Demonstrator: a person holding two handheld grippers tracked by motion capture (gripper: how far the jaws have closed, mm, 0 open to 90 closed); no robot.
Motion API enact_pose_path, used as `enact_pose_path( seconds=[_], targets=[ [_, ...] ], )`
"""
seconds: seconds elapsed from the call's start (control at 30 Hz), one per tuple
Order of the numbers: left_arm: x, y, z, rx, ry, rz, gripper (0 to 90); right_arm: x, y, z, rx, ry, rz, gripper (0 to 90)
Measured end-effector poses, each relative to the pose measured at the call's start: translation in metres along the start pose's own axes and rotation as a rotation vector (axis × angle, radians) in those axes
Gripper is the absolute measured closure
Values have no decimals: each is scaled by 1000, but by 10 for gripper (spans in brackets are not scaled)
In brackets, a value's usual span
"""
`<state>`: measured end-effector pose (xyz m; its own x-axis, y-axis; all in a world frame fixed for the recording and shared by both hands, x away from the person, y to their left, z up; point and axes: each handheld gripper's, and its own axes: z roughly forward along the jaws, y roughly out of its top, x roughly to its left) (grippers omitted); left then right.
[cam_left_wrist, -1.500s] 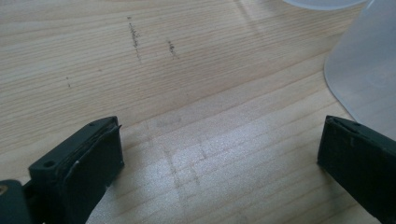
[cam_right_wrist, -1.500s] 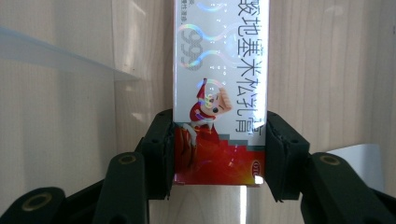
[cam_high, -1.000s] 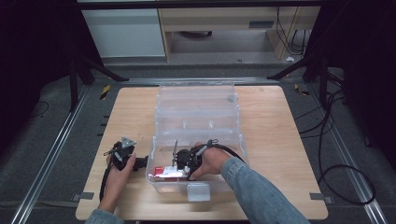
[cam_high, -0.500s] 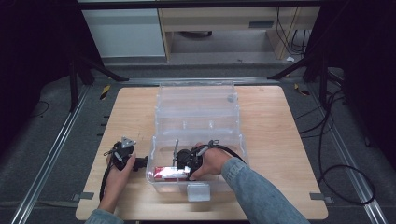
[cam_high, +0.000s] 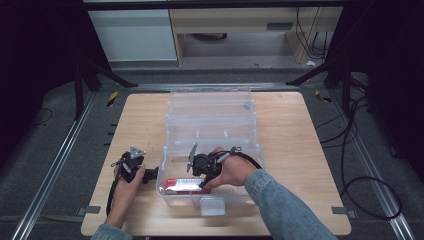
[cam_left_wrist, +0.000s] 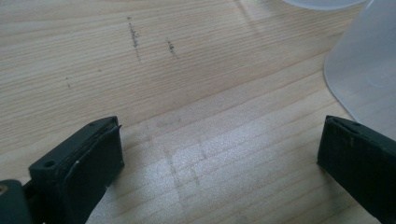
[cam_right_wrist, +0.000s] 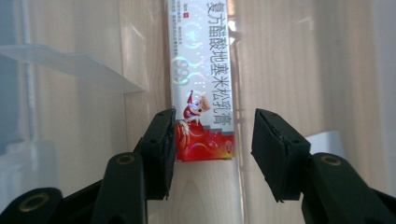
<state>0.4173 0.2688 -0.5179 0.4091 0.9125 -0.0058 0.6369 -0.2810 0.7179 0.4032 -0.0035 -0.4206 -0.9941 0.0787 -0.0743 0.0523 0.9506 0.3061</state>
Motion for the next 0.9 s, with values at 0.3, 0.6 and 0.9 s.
enact_pose_path(
  seconds=[0.3,0.6,0.9],
  targets=[
    [3,2,-30,-61,25,12,42,1,-12,-41,-78,-75,54,518],
    [2,17,-73,-139,7,68,53,-3,-35,-81,-151,-148,128,427],
    [-14,47,-116,-175,-96,171,47,-20,-59,-120,-262,-278,255,307]
  ],
)
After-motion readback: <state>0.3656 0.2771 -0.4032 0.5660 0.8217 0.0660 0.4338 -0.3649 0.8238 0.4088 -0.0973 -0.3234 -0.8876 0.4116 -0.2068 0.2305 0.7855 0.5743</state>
